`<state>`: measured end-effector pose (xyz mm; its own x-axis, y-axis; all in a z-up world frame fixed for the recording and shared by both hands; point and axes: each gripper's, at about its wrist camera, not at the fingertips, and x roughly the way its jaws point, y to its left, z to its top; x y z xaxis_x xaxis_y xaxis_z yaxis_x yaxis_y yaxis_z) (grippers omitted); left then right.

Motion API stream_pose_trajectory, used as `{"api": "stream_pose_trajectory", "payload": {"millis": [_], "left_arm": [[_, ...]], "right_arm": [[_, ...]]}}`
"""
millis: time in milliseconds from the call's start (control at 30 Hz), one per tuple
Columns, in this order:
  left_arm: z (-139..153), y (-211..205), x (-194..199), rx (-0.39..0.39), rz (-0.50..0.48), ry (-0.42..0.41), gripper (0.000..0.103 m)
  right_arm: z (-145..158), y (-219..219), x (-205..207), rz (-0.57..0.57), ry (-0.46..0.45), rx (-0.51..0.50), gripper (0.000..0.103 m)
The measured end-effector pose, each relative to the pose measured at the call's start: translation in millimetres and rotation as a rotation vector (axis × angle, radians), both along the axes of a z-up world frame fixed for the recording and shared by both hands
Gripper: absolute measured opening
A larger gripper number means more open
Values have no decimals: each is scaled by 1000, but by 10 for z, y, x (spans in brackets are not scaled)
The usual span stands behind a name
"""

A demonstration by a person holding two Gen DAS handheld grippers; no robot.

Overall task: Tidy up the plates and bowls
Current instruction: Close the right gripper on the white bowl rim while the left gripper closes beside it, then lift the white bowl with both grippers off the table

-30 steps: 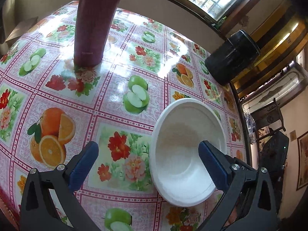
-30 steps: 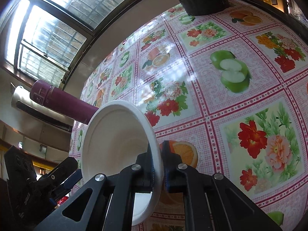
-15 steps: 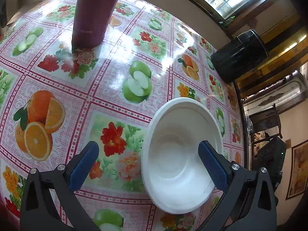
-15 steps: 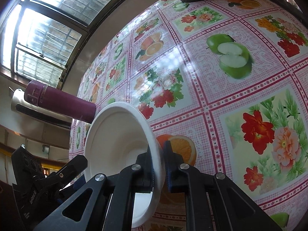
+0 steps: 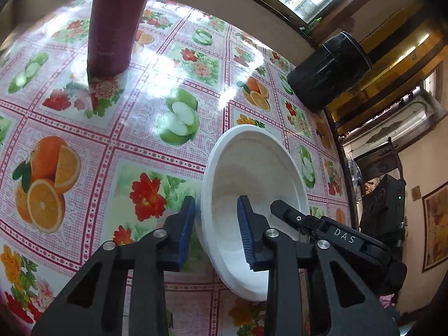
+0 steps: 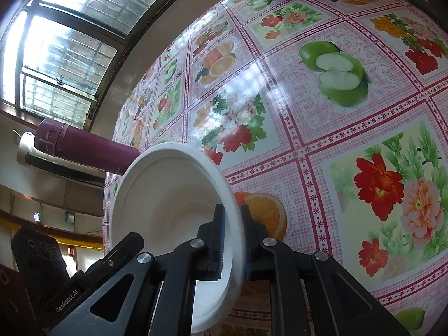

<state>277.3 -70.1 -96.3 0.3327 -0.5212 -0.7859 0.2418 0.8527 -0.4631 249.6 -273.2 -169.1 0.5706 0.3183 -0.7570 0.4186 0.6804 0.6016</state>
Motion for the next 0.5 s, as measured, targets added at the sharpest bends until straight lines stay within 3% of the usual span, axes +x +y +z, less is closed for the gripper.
{"api": "stream_pose_trajectory", "payload": {"millis": [233, 500], "left_arm": [[-88, 216, -77, 29, 39, -11, 19], [-212, 113, -125, 30, -12, 7, 11]], "right_arm": [[32, 5, -4, -7, -10, -7, 13], [52, 45, -1, 13, -13, 3, 14]]}}
